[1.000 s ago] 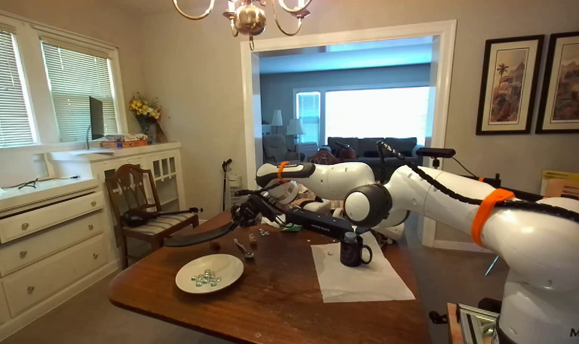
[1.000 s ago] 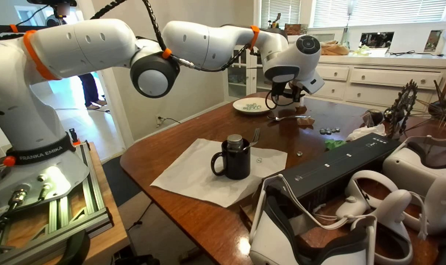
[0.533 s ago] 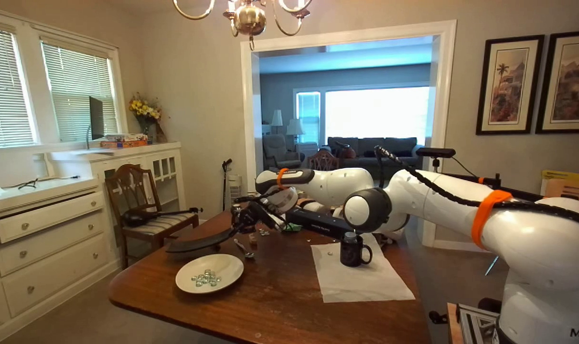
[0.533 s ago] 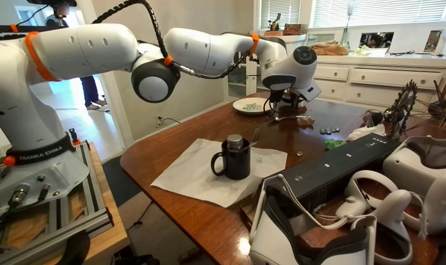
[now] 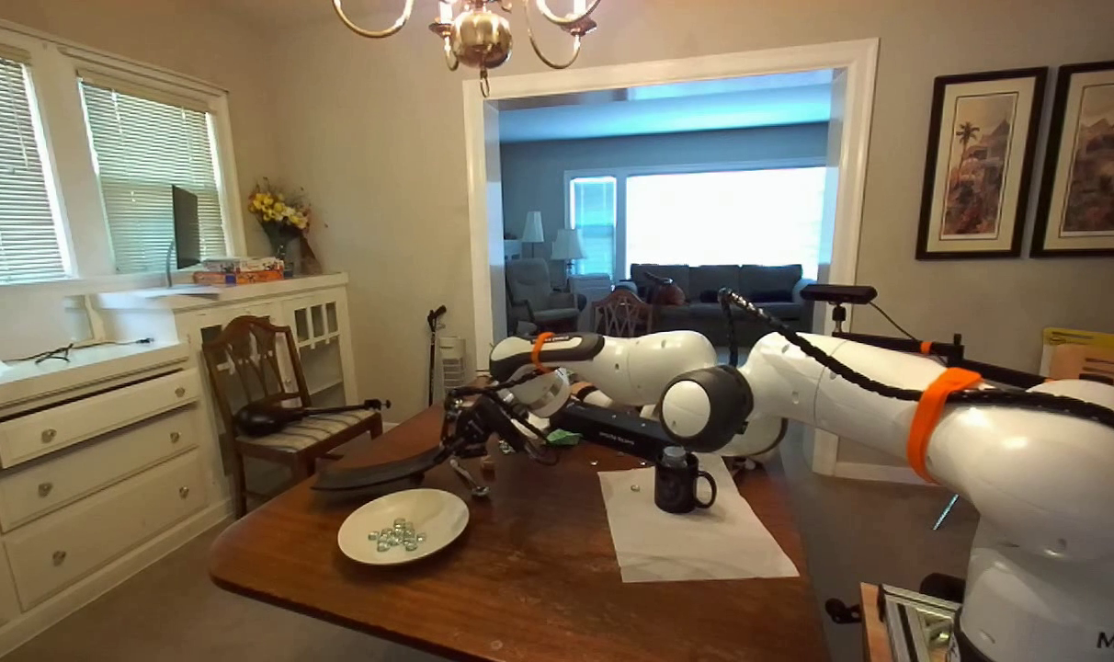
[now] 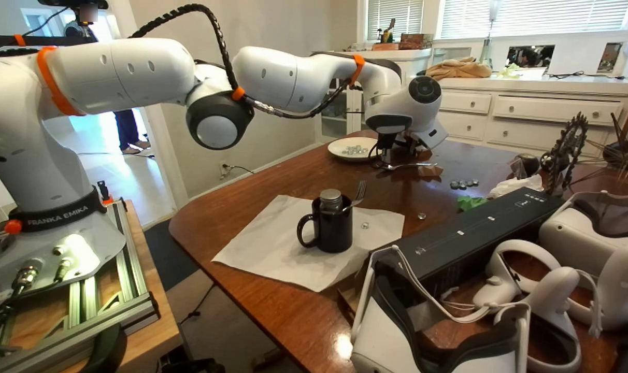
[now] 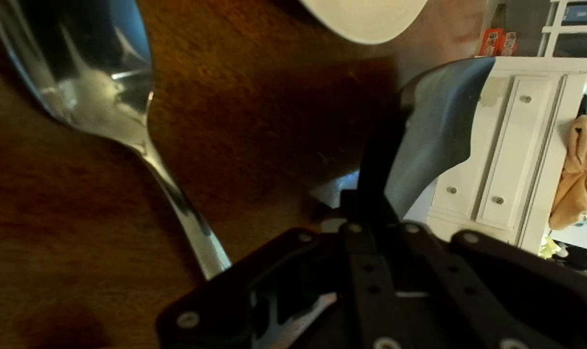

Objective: Pick up the black plate and pour it's contents in the bowl

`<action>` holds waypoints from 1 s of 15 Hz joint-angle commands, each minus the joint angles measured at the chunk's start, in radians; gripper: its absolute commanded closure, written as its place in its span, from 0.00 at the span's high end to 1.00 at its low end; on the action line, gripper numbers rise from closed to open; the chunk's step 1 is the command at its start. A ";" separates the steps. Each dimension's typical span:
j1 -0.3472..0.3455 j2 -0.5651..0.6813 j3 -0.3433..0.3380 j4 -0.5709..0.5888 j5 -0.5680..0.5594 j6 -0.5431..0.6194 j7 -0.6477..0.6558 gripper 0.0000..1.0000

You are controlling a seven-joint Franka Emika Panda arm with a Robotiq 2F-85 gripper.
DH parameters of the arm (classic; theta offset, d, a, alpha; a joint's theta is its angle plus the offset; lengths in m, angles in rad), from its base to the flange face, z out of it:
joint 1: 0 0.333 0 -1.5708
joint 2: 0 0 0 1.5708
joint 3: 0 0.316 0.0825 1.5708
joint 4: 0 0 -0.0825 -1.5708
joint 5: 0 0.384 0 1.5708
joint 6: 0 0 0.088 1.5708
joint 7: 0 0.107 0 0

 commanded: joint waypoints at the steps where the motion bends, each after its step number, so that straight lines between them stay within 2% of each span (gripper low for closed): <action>1: 0.004 0.029 0.026 0.032 0.018 0.014 -0.018 0.02; 9: 0.003 0.045 0.037 0.031 0.021 0.006 -0.012 0.02; 11: -0.004 0.022 0.036 -0.013 0.034 0.021 -0.024 0.02; 15: -0.010 0.023 0.049 -0.029 0.039 0.027 -0.038 0.02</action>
